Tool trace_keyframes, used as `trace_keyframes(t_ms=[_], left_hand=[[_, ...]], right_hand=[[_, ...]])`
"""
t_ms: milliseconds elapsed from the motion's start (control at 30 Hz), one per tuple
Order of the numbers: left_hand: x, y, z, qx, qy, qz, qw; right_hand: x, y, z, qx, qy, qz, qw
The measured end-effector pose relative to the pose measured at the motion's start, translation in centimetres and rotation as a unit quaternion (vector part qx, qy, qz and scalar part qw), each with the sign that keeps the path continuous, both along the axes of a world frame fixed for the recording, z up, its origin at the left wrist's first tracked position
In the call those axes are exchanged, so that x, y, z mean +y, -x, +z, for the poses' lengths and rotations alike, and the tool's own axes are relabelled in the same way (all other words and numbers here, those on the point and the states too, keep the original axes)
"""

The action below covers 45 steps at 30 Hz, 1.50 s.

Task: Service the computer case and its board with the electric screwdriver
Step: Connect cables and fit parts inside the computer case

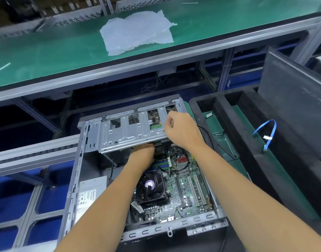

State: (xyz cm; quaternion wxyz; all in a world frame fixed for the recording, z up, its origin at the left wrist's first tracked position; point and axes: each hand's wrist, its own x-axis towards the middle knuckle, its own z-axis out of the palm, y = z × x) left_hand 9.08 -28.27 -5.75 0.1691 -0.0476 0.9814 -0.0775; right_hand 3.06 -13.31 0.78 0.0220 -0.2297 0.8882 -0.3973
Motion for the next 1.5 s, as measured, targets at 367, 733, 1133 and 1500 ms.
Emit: trace_keyframes(t_ms=[367,733,1133,1500], left_hand=[[-0.3,0.7,-0.5,-0.019,-0.012,0.035,0.999],[-0.2,1.0,-0.1,-0.025,-0.054,0.104,0.993],[0.0,0.9,0.2,-0.023,-0.06,0.117,0.991],[-1.1,1.1,0.2,-0.037,-0.103,0.164,0.98]], right_hand=[[0.0,0.2,-0.1,-0.007,-0.007,0.006,1.0],[0.1,0.2,0.0,-0.012,-0.013,0.01,1.0],[-0.1,0.3,-0.3,-0.002,-0.016,0.003,1.0],[-0.2,0.3,-0.3,-0.001,-0.019,0.002,1.0]])
